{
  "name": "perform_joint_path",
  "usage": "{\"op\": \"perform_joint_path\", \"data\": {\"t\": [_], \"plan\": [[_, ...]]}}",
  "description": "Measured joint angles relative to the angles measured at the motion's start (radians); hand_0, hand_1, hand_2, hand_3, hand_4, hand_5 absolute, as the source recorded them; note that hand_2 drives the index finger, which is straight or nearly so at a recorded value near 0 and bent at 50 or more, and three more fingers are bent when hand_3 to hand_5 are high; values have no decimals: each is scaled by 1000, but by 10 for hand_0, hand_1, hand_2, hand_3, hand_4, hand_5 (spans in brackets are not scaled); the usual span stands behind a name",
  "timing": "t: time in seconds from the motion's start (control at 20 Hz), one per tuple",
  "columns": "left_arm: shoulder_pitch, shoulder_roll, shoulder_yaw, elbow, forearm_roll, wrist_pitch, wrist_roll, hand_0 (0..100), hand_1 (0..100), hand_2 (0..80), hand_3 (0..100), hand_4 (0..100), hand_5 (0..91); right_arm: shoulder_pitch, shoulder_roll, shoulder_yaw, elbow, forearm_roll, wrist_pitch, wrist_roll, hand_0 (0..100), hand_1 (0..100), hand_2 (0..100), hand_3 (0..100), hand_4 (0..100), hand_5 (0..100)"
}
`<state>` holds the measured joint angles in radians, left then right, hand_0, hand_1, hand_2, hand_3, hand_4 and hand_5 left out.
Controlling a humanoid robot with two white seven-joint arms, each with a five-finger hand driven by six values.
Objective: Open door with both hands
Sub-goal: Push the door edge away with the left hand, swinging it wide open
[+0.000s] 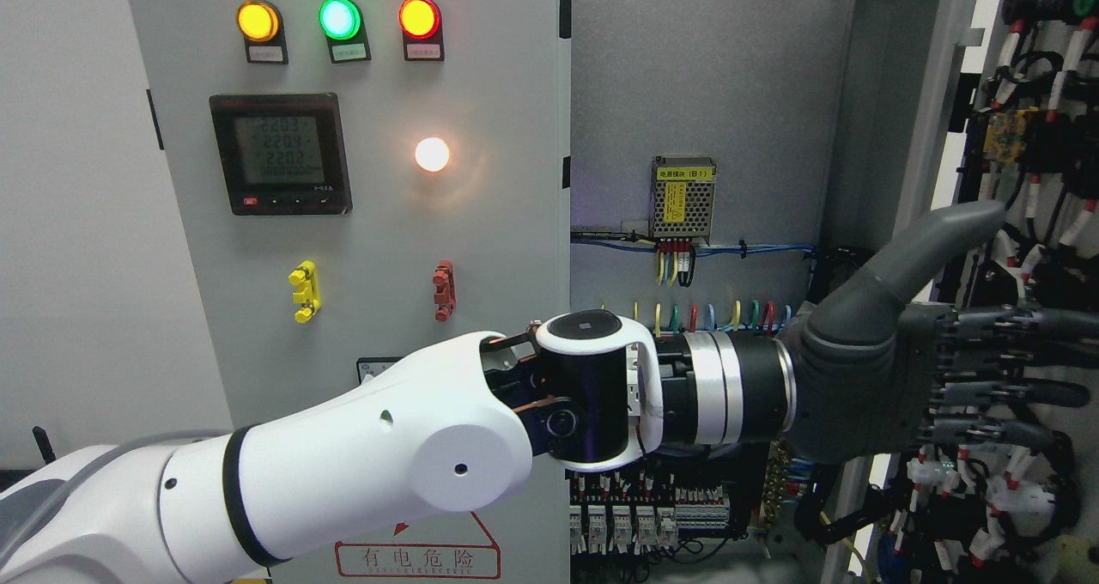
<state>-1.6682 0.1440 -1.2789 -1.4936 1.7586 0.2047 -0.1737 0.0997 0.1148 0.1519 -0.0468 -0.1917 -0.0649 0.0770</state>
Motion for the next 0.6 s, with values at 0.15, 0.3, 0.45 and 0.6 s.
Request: {"op": "perform_joint_path", "data": {"t": [0.15,0.3,0.45,0.6], "plan": [[-8,-35,2,14,-1,0,14,0,0,0,0,31,0,0,0,0,0,0,0,0,107,0,0,0,0,0],[-13,-60,3,29,-2,-3,22,0,0,0,0,31,0,0,0,0,0,0,0,0,107,0,0,0,0,0],[-17,-80,4,41,-7,-11,55,0,0,0,0,31,0,0,0,0,0,0,0,0,107,0,0,0,0,0],[-19,-98,4,50,-18,-17,117,0,0,0,0,31,0,0,0,0,0,0,0,0,107,0,0,0,0,0]]}}
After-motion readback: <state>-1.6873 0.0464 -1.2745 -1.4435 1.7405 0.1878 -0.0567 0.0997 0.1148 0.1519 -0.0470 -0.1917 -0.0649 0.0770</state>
